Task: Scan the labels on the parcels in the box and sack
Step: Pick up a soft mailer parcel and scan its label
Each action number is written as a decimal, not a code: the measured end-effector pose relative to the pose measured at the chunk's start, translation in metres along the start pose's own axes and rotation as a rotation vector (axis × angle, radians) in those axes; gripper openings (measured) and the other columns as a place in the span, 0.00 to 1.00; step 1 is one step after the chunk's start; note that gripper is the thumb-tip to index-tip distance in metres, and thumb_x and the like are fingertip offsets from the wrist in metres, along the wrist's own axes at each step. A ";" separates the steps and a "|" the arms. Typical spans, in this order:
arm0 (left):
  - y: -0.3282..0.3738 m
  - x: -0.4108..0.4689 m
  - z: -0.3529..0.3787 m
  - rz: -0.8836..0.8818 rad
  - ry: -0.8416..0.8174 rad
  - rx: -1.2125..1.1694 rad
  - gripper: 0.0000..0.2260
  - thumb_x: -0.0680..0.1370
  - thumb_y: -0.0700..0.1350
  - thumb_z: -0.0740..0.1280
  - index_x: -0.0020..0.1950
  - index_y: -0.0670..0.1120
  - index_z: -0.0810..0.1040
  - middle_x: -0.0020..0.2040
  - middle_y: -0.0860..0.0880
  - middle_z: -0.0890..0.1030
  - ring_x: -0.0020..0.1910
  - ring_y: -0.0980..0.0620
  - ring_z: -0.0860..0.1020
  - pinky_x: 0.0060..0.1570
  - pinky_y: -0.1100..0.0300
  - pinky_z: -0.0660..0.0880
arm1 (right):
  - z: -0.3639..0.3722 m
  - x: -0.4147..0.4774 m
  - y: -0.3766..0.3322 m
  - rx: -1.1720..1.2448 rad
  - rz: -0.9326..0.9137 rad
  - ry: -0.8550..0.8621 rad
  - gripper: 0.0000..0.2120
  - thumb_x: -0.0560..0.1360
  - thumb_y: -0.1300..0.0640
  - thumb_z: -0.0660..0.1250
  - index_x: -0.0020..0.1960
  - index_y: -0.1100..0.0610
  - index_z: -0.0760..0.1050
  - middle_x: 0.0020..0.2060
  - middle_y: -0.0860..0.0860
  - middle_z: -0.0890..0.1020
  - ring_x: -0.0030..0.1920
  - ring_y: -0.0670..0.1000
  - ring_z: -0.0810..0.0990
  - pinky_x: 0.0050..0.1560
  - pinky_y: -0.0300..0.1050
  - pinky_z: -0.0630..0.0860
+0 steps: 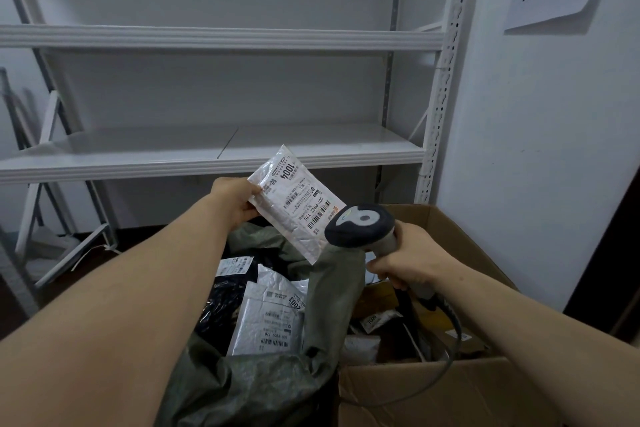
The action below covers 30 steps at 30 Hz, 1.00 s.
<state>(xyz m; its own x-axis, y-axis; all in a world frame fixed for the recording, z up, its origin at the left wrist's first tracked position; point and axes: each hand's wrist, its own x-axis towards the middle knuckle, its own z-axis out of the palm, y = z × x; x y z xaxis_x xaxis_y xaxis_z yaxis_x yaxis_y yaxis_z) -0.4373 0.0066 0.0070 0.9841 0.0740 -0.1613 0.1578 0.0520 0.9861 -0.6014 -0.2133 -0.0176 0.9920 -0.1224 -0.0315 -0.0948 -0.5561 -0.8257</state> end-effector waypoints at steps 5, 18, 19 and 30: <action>0.001 0.001 -0.003 -0.004 0.023 0.013 0.03 0.78 0.31 0.63 0.46 0.37 0.72 0.41 0.41 0.78 0.38 0.45 0.79 0.47 0.48 0.78 | -0.001 0.000 -0.003 -0.043 0.004 -0.001 0.09 0.70 0.68 0.70 0.43 0.57 0.72 0.33 0.55 0.78 0.21 0.45 0.74 0.26 0.38 0.74; 0.002 0.000 -0.008 -0.009 0.019 0.036 0.05 0.77 0.31 0.63 0.52 0.37 0.72 0.42 0.41 0.78 0.37 0.46 0.79 0.39 0.51 0.77 | -0.002 -0.002 -0.008 -0.109 -0.069 0.024 0.10 0.71 0.67 0.70 0.41 0.54 0.72 0.34 0.51 0.77 0.30 0.44 0.73 0.29 0.33 0.70; 0.002 0.000 -0.008 -0.009 0.021 0.041 0.05 0.77 0.31 0.63 0.52 0.37 0.72 0.42 0.41 0.78 0.37 0.46 0.79 0.40 0.52 0.77 | -0.002 -0.001 -0.008 -0.101 -0.066 0.026 0.10 0.71 0.66 0.70 0.42 0.54 0.72 0.35 0.51 0.77 0.31 0.44 0.74 0.29 0.33 0.70; -0.002 0.000 -0.007 -0.005 0.013 0.040 0.07 0.77 0.30 0.64 0.53 0.37 0.74 0.45 0.39 0.79 0.39 0.44 0.79 0.39 0.51 0.77 | 0.013 -0.001 -0.025 0.061 -0.091 0.003 0.10 0.69 0.72 0.68 0.40 0.59 0.73 0.30 0.54 0.75 0.19 0.42 0.70 0.23 0.37 0.70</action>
<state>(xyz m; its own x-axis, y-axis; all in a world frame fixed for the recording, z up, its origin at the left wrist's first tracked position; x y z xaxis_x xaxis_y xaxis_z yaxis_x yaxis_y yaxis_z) -0.4384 0.0131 0.0049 0.9823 0.0864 -0.1662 0.1658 0.0123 0.9861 -0.5985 -0.1891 -0.0041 0.9960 -0.0758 0.0467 0.0010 -0.5143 -0.8576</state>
